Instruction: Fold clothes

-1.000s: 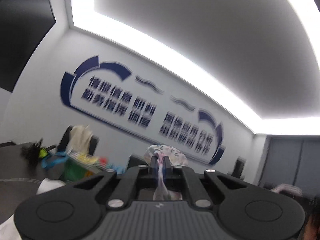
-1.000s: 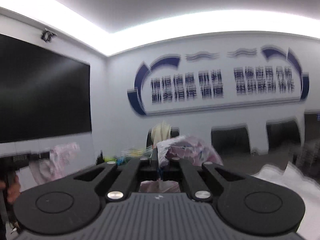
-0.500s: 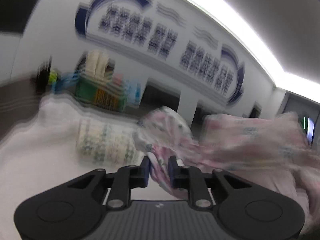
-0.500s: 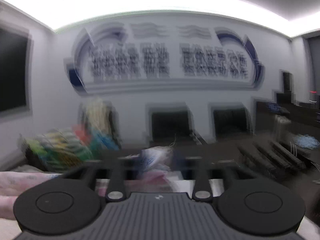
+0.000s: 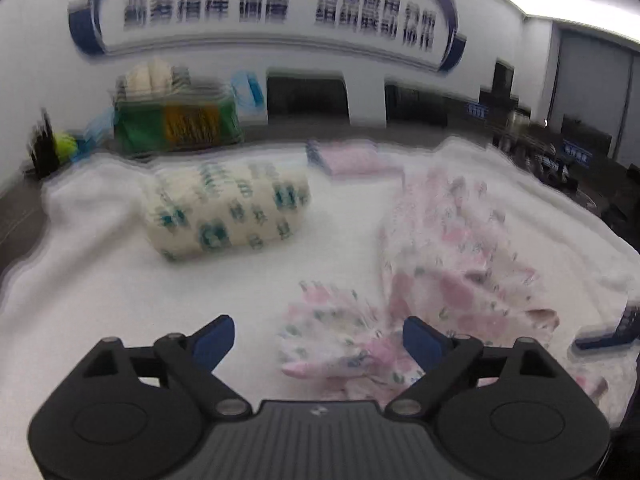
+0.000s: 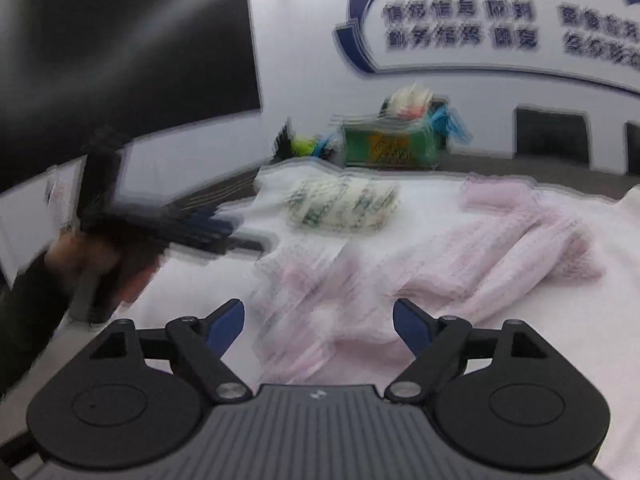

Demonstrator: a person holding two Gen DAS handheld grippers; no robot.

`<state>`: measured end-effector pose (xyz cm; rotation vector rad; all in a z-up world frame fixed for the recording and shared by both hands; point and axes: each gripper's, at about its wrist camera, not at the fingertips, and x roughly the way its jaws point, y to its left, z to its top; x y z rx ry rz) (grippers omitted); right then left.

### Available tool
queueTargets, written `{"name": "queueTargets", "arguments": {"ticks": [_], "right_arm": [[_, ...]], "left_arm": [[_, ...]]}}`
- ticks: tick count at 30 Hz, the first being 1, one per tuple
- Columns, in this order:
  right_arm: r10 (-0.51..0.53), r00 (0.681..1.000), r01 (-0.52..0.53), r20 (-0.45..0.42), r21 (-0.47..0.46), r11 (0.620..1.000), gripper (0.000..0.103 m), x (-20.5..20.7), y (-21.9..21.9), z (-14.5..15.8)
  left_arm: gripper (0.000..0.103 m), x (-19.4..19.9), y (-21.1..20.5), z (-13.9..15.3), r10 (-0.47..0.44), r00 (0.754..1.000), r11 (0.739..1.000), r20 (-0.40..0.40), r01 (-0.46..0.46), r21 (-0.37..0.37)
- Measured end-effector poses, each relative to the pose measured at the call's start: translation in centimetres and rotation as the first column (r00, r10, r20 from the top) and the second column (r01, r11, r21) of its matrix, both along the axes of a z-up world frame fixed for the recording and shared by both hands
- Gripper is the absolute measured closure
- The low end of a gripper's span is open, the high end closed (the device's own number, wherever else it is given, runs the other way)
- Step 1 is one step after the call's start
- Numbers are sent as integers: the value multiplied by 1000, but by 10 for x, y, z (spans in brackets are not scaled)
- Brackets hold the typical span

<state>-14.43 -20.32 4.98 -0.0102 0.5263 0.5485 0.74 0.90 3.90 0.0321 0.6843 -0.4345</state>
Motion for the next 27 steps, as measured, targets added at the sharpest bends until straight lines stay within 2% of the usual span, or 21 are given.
{"name": "queueTargets", "arguments": {"ticks": [1, 2, 3, 4, 6, 8, 9, 11, 14, 16, 18, 19, 20, 21, 22, 25, 27], "right_arm": [[-15, 999, 15, -35, -20, 1000, 49, 7, 5, -9], [-48, 996, 46, -71, -38, 998, 93, 16, 7, -15], [-84, 992, 80, -89, -46, 996, 101, 25, 3, -13], [-111, 992, 108, -63, -46, 993, 101, 28, -4, -4], [-154, 987, 156, 49, -39, 987, 102, 21, -17, 23], [-211, 953, 218, 218, -12, 976, 102, -1, -35, 74], [-226, 925, 236, 307, 6, 972, 102, -13, -43, 102], [-236, 858, 252, 456, 27, 967, 102, -37, -52, 156], [-236, 735, 260, 635, 58, 964, 102, -72, -62, 233], [-244, 659, 260, 712, 89, 961, 102, -96, -68, 279], [-274, 578, 291, 769, 120, 949, 102, -112, -72, 314], [-290, 556, 302, 779, 135, 944, 102, -114, -76, 326], [-306, 547, 310, 779, 151, 939, 102, -111, -81, 335], [-323, 537, 318, 779, 167, 933, 102, -109, -86, 344], [-335, 558, 334, 759, 165, 928, 102, -91, -91, 343], [-369, 666, 389, 649, 120, 913, 102, -9, -103, 325], [-392, 725, 422, 566, 85, 903, 102, 45, -111, 313]], "left_arm": [[81, 11, -3, -7, -15, 997, 1000, -70, 14, -23], [96, 16, -5, -11, -24, 992, 999, -125, 20, -38], [100, 15, -2, -9, -21, 990, 997, -142, 11, -70], [100, 9, 1, 0, -34, 994, 994, -106, 23, -109], [100, -6, 11, 30, -47, 998, 977, -28, 40, -207], [101, -27, 24, 80, -45, 994, 942, 99, 75, -328], [101, -43, 31, 109, -32, 982, 922, 186, 100, -373], [101, -75, 38, 171, -5, 934, 890, 356, 166, -424], [101, -123, 41, 250, 52, 835, 871, 547, 230, -434], [101, -147, 40, 288, 94, 763, 868, 639, 252, -428], [100, -160, 36, 313, 126, 711, 868, 691, 258, -424], [100, -159, 32, 320, 139, 698, 875, 702, 246, -417], [100, -157, 27, 327, 150, 688, 882, 710, 232, -411], [100, -148, 19, 330, 152, 696, 891, 702, 211, -402], [100, -132, 10, 328, 143, 720, 902, 679, 188, -389], [100, -71, -23, 314, 123, 795, 933, 594, 111, -342], [100, -24, -47, 294, 118, 825, 950, 552, 68, -305]]}}
